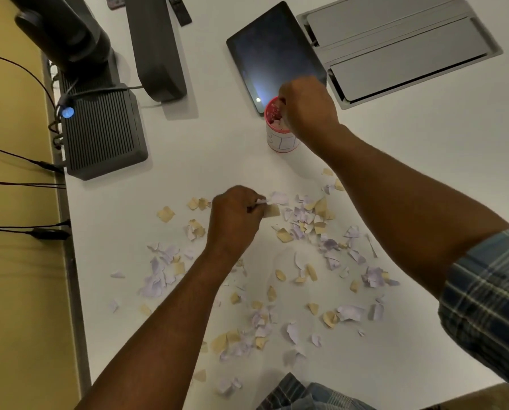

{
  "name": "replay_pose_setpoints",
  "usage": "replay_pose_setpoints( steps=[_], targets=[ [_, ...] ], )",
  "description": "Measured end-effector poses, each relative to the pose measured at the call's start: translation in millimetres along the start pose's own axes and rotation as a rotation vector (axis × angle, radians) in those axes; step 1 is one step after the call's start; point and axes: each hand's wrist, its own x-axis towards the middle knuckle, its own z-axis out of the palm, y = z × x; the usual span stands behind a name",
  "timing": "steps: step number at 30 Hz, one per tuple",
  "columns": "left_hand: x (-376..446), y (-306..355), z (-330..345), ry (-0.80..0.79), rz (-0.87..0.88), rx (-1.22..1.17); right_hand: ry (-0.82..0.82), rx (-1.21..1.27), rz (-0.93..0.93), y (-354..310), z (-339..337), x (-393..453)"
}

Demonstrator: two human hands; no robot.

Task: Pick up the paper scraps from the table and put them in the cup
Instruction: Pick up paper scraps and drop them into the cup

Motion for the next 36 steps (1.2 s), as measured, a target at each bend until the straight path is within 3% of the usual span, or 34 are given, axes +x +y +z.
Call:
replay_pose_setpoints(
  steps=[3, 5, 9, 15, 21, 29, 34, 36],
  targets=[
    [22, 19, -7, 0.032, -0.017, -0.029, 0.279, 0.157, -0.021, 11, 10, -37],
    [42, 30, -9, 0.056, -0.020, -0.012, 0.319, 0.210, 0.021, 19, 27, -59],
    [82, 47, -9, 0.097, 0.014, 0.068, 0.207, 0.263, 0.090, 30, 64, -109],
    [141, 61, 13, 0.140, 0.062, 0.194, -0.063, 0.042, 0.152, 34, 97, -168],
    [178, 59, 45, 0.024, 0.093, 0.369, -0.290, 0.012, 0.139, 31, 111, -195],
    [188, 50, 60, -0.174, 0.153, 0.498, -0.228, 0.013, -0.010, 34, 122, -215],
    [185, 52, 56, -0.155, 0.186, 0.467, -0.198, -0.025, -0.088, 34, 121, -226],
    [179, 50, 51, -0.076, 0.210, 0.380, -0.195, -0.001, -0.084, 35, 122, -228]
  ],
)
